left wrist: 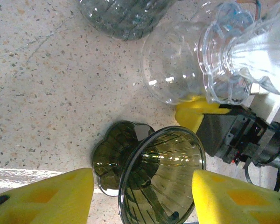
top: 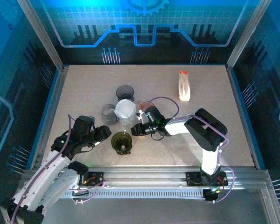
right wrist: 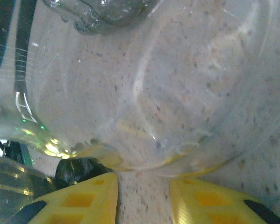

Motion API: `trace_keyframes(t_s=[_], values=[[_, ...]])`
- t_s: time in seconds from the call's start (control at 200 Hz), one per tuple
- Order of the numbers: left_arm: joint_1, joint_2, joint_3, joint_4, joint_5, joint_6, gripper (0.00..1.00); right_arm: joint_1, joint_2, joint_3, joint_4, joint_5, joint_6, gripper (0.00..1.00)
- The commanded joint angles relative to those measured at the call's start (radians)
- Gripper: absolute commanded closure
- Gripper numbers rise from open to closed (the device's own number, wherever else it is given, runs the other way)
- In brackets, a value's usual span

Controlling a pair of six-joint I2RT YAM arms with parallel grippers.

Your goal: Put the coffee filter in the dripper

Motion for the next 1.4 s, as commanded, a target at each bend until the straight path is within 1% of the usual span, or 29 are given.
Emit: trace_keyframes(t_s=[0.0, 0.735, 0.835, 1.141, 1.291, 1.396], values=[[0.009, -0.015, -0.013, -0.022, -0.014, -0.015, 0.41, 0.007, 0.052, 0.068, 0.055, 0.01, 0.002, 0.65], [0.009, -0.043, -0.01, -0.051, -0.024, -0.021, 0.42, 0.007, 0.266, 0.356, 0.006, -0.003, 0.027, 0.65], [0.01, -0.044, -0.01, -0.051, -0.021, -0.017, 0.42, 0.01, 0.259, 0.345, 0.012, -0.003, 0.034, 0.64], [0.01, -0.03, -0.012, -0.053, -0.009, 0.002, 0.41, 0.023, 0.155, 0.195, 0.086, 0.013, 0.069, 0.52], [0.009, -0.03, -0.013, -0.054, -0.007, 0.004, 0.41, 0.042, 0.091, 0.139, 0.077, 0.053, 0.071, 0.48], [0.009, -0.032, -0.009, -0.061, -0.012, 0.009, 0.41, 0.051, 0.028, 0.09, 0.065, 0.084, 0.067, 0.47]])
